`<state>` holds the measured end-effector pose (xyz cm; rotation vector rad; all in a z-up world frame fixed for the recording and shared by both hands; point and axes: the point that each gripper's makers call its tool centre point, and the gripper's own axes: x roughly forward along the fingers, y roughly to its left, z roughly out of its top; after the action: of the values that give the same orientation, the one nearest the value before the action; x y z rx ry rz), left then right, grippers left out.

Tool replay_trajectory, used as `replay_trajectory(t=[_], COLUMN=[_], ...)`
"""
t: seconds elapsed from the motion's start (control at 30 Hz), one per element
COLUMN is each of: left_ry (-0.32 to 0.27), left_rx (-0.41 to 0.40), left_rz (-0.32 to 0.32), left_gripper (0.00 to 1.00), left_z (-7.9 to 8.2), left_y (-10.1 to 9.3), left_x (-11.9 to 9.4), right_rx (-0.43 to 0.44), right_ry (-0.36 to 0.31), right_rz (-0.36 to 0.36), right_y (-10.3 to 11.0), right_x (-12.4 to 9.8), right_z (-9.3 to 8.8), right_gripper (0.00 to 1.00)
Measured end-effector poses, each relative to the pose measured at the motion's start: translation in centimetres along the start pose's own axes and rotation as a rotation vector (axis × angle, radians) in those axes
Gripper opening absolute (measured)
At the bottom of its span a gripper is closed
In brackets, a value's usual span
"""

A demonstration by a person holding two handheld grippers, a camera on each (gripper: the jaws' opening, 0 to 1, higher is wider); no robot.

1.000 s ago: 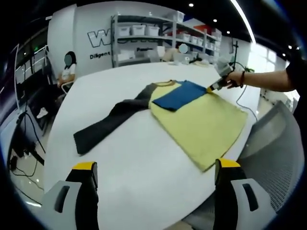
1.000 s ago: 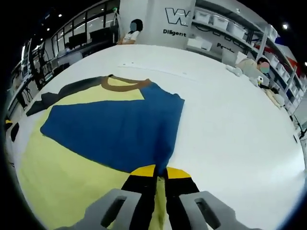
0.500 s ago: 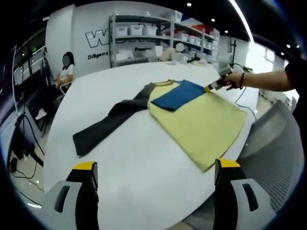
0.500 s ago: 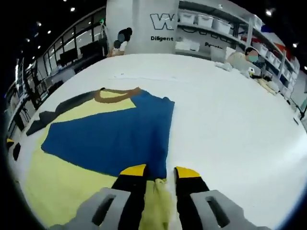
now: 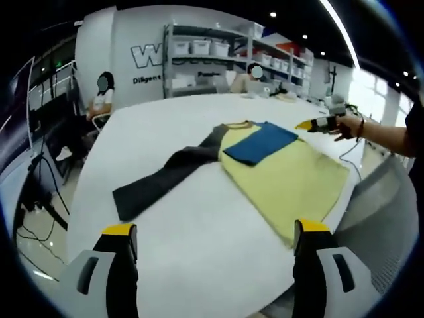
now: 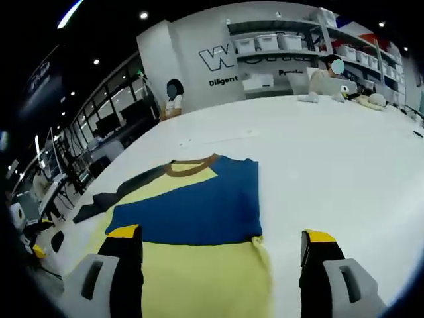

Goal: Fold the garment on the visible template until the final outline fits inside the template.

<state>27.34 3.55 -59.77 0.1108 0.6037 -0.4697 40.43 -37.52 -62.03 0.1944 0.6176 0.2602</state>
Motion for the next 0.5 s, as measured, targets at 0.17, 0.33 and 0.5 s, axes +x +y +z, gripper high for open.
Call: replay_trajectory(t=[0.17,0.33,0.5], left_ry=[-0.006,-0.012,-0.019], left_rx=[-0.013,-0.022,-0.042], left_rz=[0.012,0.023,0.038], left_gripper=[0.93,0.92,0.89], left_z=[0.5,0.9,1.4], left_y=[0.6,1.3,2.1], left_x=[0.1,0.3,0.6], right_rx=[-0.029,-0.074,-0.081], right_ry=[-0.013,-0.009,-0.050], right_rz=[0.051,0.094,0.123], right_y=[1.7,3.4,4.6], right_x=[-1.4,-3.1,-4.6], right_z=[0.2,0.2,0.8], right_gripper=[0.99,0.99,0.99])
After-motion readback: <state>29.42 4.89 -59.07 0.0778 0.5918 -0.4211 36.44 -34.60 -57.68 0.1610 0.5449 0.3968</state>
